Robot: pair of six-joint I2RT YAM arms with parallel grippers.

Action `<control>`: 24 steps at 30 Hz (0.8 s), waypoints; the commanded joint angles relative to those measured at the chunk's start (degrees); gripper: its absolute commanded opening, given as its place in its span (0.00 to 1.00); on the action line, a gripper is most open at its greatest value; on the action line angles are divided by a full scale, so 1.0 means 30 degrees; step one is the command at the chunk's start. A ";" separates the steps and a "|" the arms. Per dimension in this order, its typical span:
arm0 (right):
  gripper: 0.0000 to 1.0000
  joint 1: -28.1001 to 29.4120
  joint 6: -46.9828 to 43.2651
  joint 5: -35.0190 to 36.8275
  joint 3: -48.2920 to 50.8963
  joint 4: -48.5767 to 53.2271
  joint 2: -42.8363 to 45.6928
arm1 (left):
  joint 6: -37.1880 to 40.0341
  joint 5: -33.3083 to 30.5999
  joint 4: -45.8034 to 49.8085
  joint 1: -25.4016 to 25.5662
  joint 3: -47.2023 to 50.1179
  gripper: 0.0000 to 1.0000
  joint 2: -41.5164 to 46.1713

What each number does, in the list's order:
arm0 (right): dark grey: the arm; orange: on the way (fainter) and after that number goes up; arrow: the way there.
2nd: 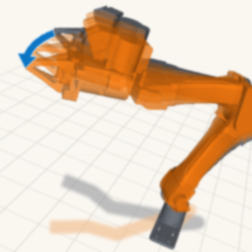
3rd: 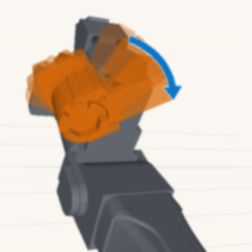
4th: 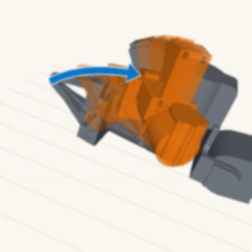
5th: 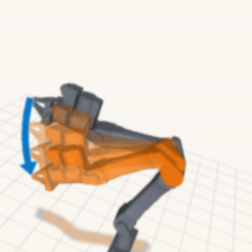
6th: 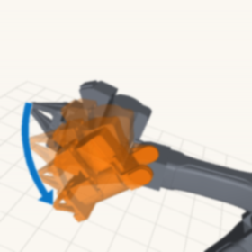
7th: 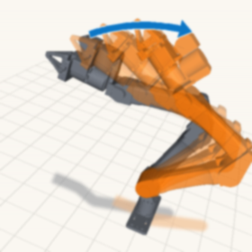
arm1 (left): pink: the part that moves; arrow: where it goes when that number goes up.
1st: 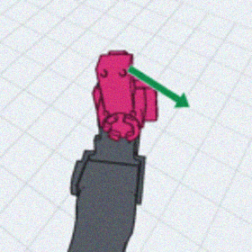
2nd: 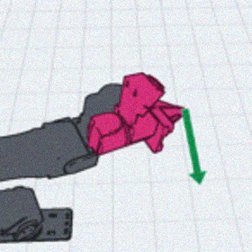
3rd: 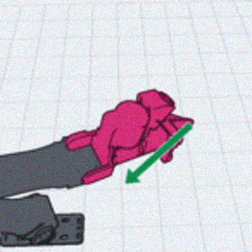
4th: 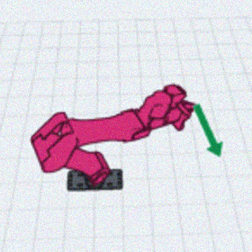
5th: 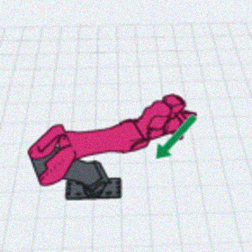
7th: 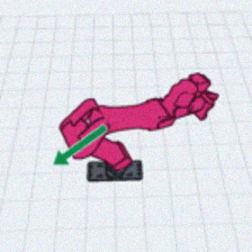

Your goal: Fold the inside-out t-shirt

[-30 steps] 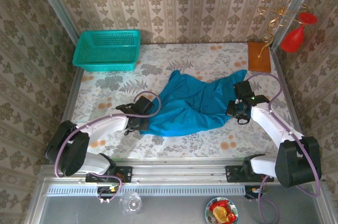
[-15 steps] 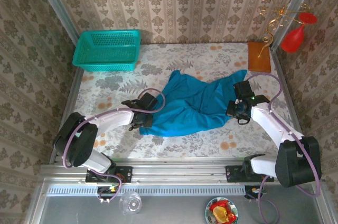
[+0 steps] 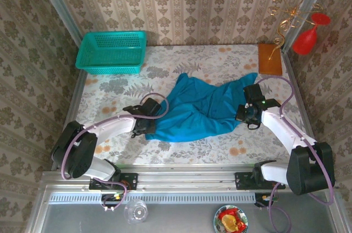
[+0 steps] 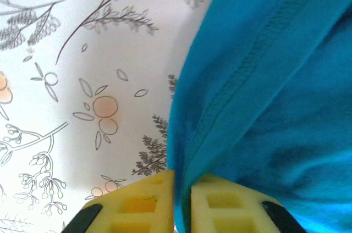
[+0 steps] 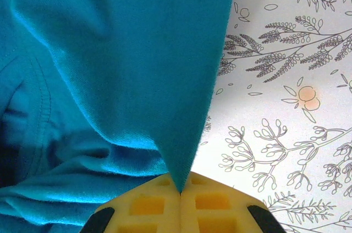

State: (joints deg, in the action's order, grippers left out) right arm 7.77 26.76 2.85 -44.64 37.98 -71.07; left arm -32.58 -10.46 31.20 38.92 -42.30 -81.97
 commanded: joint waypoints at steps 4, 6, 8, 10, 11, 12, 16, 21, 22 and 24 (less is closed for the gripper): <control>0.00 0.0027 -0.0182 0.0715 -0.1145 0.0309 0.0255 | 0.0700 0.2763 -0.1435 -0.1796 0.0497 0.04 0.1570; 0.00 -0.0111 -0.0220 0.0717 -0.1544 0.0261 0.0156 | 0.1282 0.3568 -0.1435 -0.2626 0.0184 0.00 0.1904; 0.00 -0.0213 -0.0270 0.0702 -0.2101 0.0217 -0.0006 | 0.1845 0.4521 -0.1666 -0.3401 -0.0153 0.00 0.2354; 0.00 -0.0372 -0.0370 0.0644 -0.2920 0.0263 -0.0255 | 0.2373 0.5848 -0.2082 -0.4116 -0.0672 0.00 0.3041; 0.00 -0.0537 -0.0452 0.0554 -0.3532 0.0332 -0.0405 | 0.2623 0.6703 -0.2266 -0.5215 -0.1168 0.00 0.3361; 0.00 -0.0794 -0.0536 0.0344 -0.4349 0.0418 -0.0578 | 0.2894 0.7497 -0.2461 -0.6062 -0.1755 0.00 0.3705; 0.00 -0.1898 -0.0937 -0.0100 -0.8677 0.1366 -0.1375 | 0.3545 1.1012 -0.2912 -0.9076 -0.5621 0.00 0.4239; 0.00 -0.3060 -0.1125 -0.0056 -1.4367 0.2759 -0.1516 | 0.2027 1.5445 -0.4938 -1.2715 -1.0438 0.00 0.4365; 0.00 -0.3213 -0.1111 -0.0015 -1.4896 0.2887 -0.1303 | 0.1374 1.6297 -0.5626 -1.3278 -1.0737 0.00 0.4503; 0.00 -0.3452 -0.1038 0.0301 -1.5359 0.3014 -0.0494 | -0.0305 1.7780 -0.7325 -1.4624 -1.0661 0.00 0.4934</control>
State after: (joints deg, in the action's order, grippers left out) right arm -1.54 24.36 2.37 -88.12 43.07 -75.88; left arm -27.53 32.08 16.12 -1.08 -73.52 -69.41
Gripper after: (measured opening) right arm 0.049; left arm 0.050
